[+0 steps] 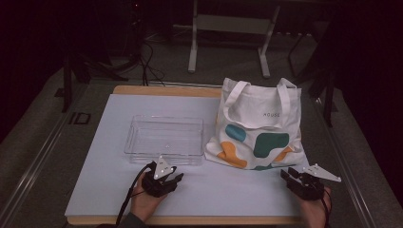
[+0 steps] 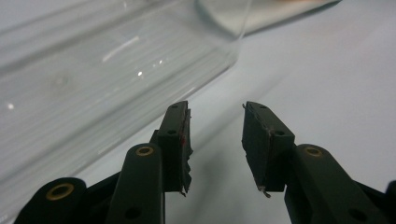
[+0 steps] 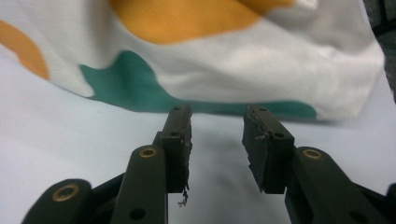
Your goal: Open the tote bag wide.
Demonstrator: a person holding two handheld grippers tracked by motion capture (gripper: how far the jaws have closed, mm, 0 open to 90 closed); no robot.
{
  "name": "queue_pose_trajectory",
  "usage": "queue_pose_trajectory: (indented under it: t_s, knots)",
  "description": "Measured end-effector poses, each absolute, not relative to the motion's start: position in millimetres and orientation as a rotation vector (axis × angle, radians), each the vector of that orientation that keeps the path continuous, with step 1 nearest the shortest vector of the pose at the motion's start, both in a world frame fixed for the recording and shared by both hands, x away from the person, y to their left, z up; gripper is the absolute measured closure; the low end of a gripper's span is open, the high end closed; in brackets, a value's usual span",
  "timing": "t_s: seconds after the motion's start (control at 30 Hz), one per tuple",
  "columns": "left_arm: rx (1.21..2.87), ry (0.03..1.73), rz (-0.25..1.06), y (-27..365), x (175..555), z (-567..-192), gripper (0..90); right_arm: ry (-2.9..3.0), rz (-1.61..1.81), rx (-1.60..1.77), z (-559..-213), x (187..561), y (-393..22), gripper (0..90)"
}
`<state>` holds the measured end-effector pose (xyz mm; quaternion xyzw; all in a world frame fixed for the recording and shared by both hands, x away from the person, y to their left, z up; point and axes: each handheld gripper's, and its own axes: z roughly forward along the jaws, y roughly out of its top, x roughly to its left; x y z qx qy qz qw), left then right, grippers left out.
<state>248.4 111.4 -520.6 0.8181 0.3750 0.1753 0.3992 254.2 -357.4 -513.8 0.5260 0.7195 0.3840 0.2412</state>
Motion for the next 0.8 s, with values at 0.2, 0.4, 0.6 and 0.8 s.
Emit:
queue_pose_trajectory:
  t_s: [0.2,0.4,0.6,0.8]
  knots:
    - [2.077,0.868,0.466,102,246,-505,60.3,2.005,1.063,1.399,-500,258,-355,60.4]
    - [2.091,0.811,0.485,92,252,-492,59.8,2.010,1.124,1.383,-486,261,-357,55.3]
    - [2.092,0.758,0.493,86,261,-477,59.7,2.002,1.127,1.372,-470,269,-356,46.6]
    - [2.081,0.747,0.486,87,274,-465,58.6,1.997,1.193,1.368,-456,280,-360,41.6]
